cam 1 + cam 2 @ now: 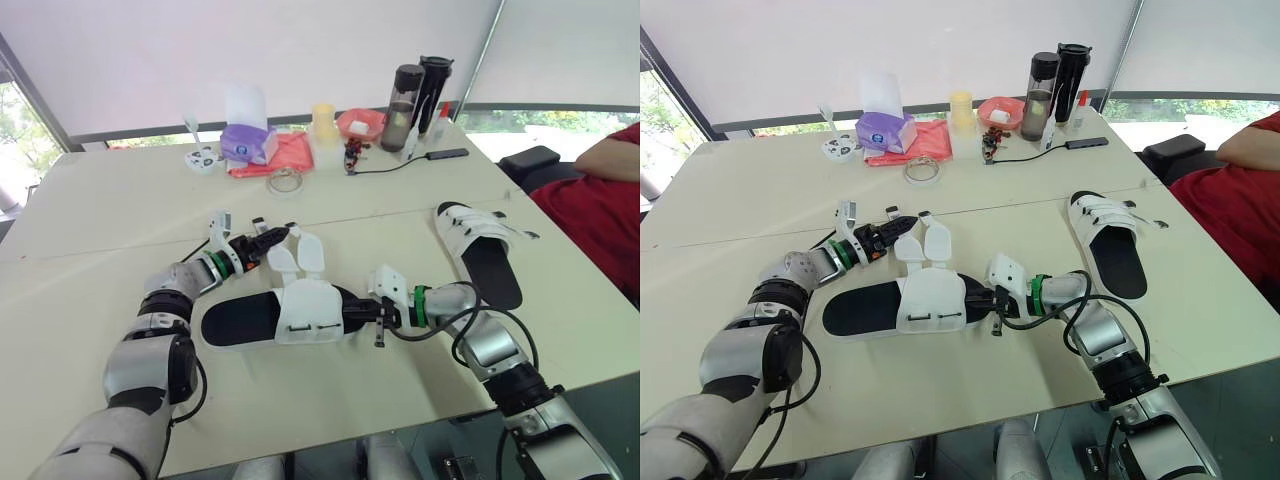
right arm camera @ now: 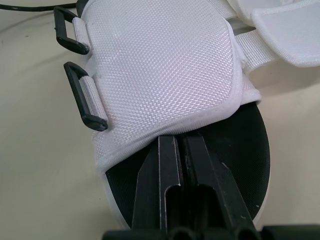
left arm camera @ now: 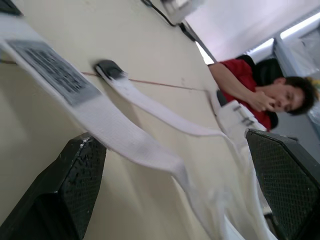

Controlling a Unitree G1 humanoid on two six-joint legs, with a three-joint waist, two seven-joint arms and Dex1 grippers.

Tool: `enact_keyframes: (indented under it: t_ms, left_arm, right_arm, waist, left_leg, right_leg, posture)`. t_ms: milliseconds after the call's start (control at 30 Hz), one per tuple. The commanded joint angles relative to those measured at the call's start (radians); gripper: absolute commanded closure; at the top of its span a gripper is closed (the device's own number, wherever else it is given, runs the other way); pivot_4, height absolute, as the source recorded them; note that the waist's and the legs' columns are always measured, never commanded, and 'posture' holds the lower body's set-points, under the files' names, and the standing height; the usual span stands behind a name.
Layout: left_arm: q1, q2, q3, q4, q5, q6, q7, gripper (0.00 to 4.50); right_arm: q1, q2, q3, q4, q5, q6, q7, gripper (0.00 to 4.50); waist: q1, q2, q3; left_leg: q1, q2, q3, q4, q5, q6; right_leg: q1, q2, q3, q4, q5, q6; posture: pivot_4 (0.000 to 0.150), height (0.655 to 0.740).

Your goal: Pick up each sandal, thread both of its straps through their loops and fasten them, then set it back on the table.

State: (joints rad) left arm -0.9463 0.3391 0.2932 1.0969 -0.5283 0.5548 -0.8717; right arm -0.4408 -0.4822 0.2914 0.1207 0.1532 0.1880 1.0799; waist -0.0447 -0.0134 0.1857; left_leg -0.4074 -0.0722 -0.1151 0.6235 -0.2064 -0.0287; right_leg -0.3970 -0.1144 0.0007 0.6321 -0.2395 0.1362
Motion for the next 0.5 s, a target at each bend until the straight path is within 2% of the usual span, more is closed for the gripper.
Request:
enact_keyframes:
  t_ms: [33,133,200,233,367,500]
  left_arm:
    - [-0.032,-0.007,-0.001,-0.028,0.026,-0.065,-0.040,1.59]
    - [-0.022,-0.004,-0.035,-0.091,0.056,-0.116,-0.104,3.05]
    - [-0.023,0.006,-0.042,-0.125,0.063,-0.124,-0.118,4.19]
    - [-0.021,0.010,-0.051,-0.150,0.073,-0.126,-0.116,4.46]
    - [0.016,0.017,-0.103,-0.264,0.123,-0.177,-0.133,4.46]
    - [0.105,0.029,-0.234,-0.491,0.257,-0.418,-0.159,4.46]
  right_arm:
    - [0.016,0.012,0.038,0.024,-0.040,0.011,-0.015,4.46]
    - [0.018,0.010,0.035,0.024,-0.041,0.010,-0.014,4.46]
    - [0.020,0.010,0.034,0.025,-0.041,0.009,-0.014,4.46]
    - [0.021,0.010,0.034,0.026,-0.042,0.008,-0.015,4.46]
    - [0.021,0.010,0.033,0.032,-0.043,0.004,-0.015,4.46]
    - [0.018,0.009,0.031,0.040,-0.045,-0.002,-0.014,4.46]
  waist:
    - [0.000,0.000,0.000]
    - [0.000,0.000,0.000]
    - [0.000,0.000,0.000]
    - [0.000,0.000,0.000]
    - [0.000,0.000,0.000]
    - [0.000,0.000,0.000]
  left_leg:
    - [0.000,0.000,0.000,0.000,0.000,0.000]
    - [0.000,0.000,0.000,0.000,0.000,0.000]
    - [0.000,0.000,0.000,-0.001,0.000,-0.001]
    - [0.000,0.000,0.000,-0.001,0.000,-0.001]
    - [0.000,0.000,0.000,-0.001,0.000,-0.001]
    - [0.000,0.000,0.000,-0.002,0.001,-0.001]
  right_leg:
    - [0.000,0.000,0.000,0.000,0.000,0.000]
    - [0.000,0.000,0.000,0.000,0.000,0.000]
    - [0.000,0.000,0.000,0.000,0.000,0.000]
    - [0.000,0.000,0.000,0.000,0.000,0.000]
    - [0.000,0.000,0.000,0.000,0.000,0.000]
    - [0.000,0.000,0.000,-0.001,0.000,-0.001]
  posture:
    - [0.150,0.7400]
    - [0.150,0.7400]
    - [0.150,0.7400]
    - [0.150,0.7400]
    - [0.150,0.7400]
    - [0.150,0.7400]
